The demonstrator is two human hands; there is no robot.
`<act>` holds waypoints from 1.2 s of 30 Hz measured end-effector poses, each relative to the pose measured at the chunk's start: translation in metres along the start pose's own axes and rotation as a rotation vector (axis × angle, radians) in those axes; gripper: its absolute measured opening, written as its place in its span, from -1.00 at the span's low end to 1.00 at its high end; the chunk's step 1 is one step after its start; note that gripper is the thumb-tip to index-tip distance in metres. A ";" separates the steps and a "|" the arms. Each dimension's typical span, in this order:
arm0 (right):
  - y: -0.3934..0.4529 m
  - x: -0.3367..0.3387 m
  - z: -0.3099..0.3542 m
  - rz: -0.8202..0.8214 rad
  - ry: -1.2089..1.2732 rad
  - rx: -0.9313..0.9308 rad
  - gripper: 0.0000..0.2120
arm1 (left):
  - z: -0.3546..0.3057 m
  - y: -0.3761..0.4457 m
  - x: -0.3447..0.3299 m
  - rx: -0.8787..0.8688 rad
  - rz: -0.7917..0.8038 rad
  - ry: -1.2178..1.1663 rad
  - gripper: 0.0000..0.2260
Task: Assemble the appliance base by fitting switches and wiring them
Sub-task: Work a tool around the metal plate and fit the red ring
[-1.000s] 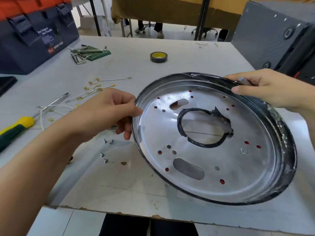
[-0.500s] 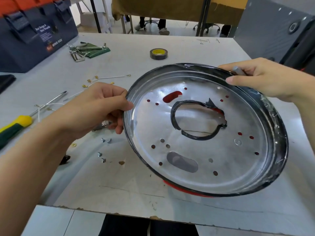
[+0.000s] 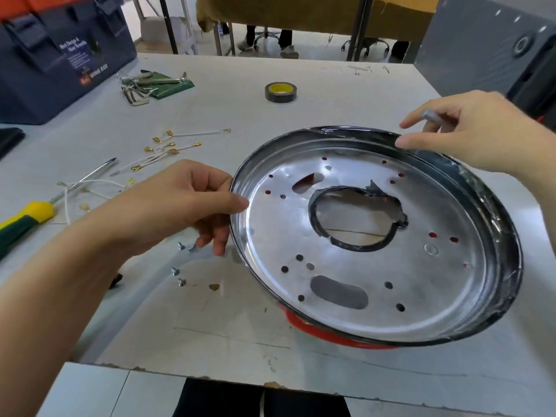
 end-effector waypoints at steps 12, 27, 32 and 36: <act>-0.093 -0.040 0.089 0.548 -0.294 0.355 -0.40 | -0.003 -0.003 -0.009 -0.034 -0.186 0.022 -0.72; -0.095 -0.037 0.084 0.669 -0.308 0.407 -0.45 | 0.002 -0.012 -0.005 -0.141 -0.202 -0.064 -0.72; -0.093 -0.037 0.086 0.602 -0.267 0.448 -0.54 | 0.004 -0.010 -0.003 -0.108 -0.304 -0.091 -0.75; -0.093 -0.037 0.090 0.536 -0.242 0.445 -0.59 | 0.001 -0.008 -0.005 -0.090 -0.319 -0.119 -0.68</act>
Point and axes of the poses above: each hand's wrist, its own y-axis towards the middle knuckle, its own x-axis out of the back of the hand, z = x × y, the point moved 3 cm from there along y, towards the middle knuckle, and after that the axes turned 14 degrees about -x, right-handed, at the moved point
